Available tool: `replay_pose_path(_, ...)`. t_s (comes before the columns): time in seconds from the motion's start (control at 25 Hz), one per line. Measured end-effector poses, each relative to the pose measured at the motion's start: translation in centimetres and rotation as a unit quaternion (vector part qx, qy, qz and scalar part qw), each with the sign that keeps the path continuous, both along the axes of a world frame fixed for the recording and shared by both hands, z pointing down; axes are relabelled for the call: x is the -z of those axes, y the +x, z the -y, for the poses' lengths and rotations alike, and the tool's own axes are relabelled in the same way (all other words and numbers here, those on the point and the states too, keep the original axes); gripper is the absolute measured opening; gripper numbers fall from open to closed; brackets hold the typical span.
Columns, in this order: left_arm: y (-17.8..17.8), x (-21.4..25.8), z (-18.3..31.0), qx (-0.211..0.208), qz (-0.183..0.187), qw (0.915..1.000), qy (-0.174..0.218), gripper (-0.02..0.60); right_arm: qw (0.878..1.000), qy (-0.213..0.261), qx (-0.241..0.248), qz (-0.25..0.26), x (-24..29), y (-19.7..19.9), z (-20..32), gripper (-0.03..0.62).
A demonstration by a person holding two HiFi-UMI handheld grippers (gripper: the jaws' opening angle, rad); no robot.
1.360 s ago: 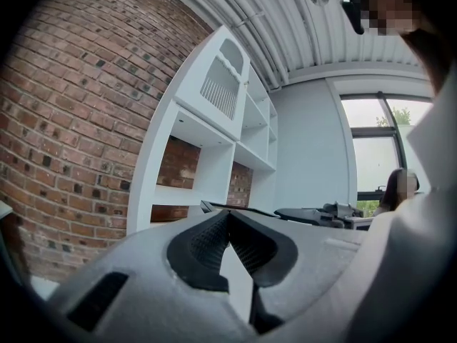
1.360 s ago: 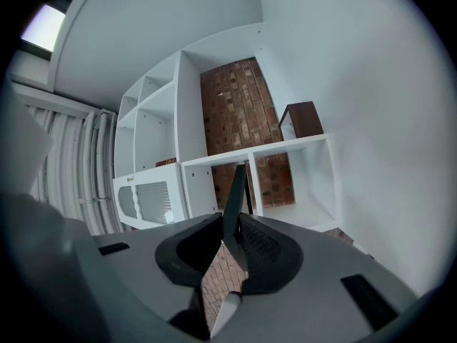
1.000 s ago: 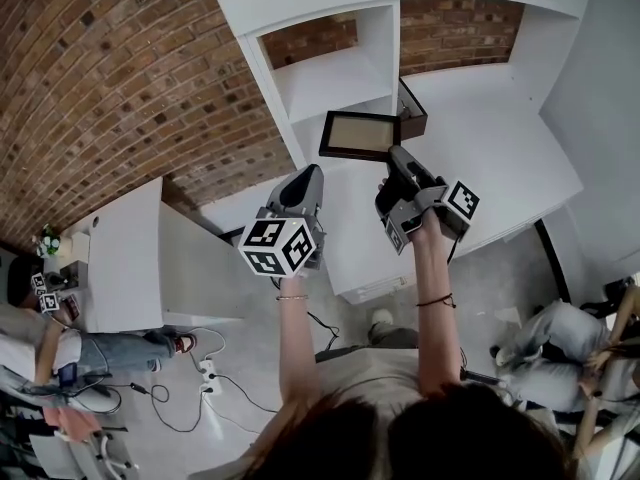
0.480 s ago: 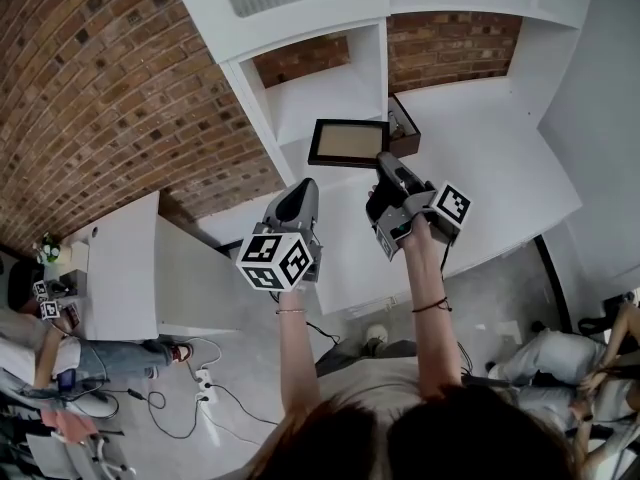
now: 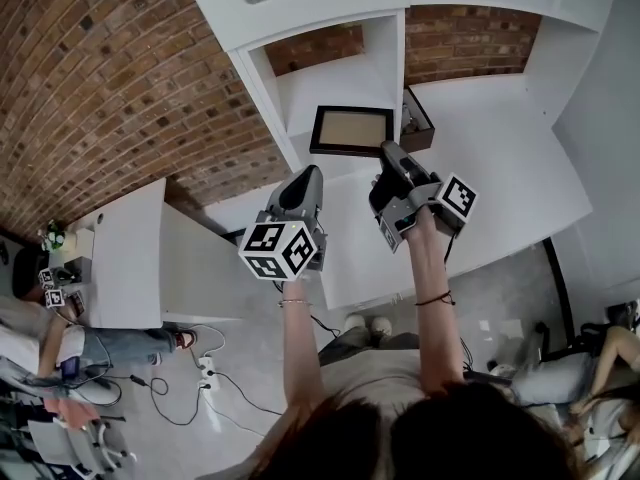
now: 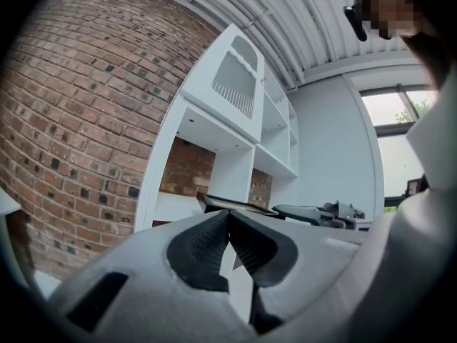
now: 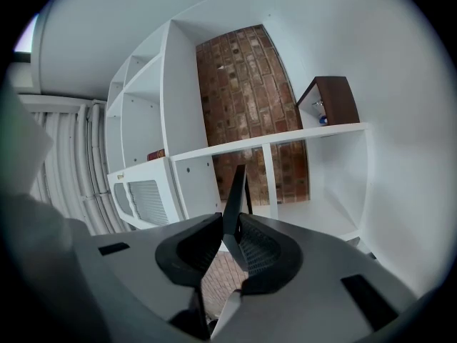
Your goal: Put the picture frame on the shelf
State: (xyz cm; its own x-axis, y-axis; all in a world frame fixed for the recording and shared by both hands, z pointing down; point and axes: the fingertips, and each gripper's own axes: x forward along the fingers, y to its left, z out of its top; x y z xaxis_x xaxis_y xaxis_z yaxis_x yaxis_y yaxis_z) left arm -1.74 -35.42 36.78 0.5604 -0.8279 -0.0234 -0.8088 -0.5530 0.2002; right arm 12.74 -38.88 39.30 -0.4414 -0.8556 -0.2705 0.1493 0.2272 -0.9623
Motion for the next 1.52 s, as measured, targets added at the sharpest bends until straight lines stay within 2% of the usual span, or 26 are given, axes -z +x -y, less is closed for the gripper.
replay_pose_path(0.2, -0.4, 0.6, 1.5, -0.005, -0.005, 1.0000, -0.001, 0.011, 1.000, 0.006, -0.006, -0.013, 0.6, -0.3, 1.4, 0.075)
replay_pose_path(0.96, -2.2, 0.0, 7.9, -0.001, 0.000, 1.0000, -0.004, 0.011, 1.000, 0.017, -0.011, -0.008, 0.7, -2.0, 8.5, 0.075)
replay_pose_path(1.52, -2.4, -0.7, 10.0, -0.014, 0.003, 0.9998, -0.012, 0.011, 1.000, 0.007, -0.013, -0.016, 0.0, -2.6, 11.1, 0.075)
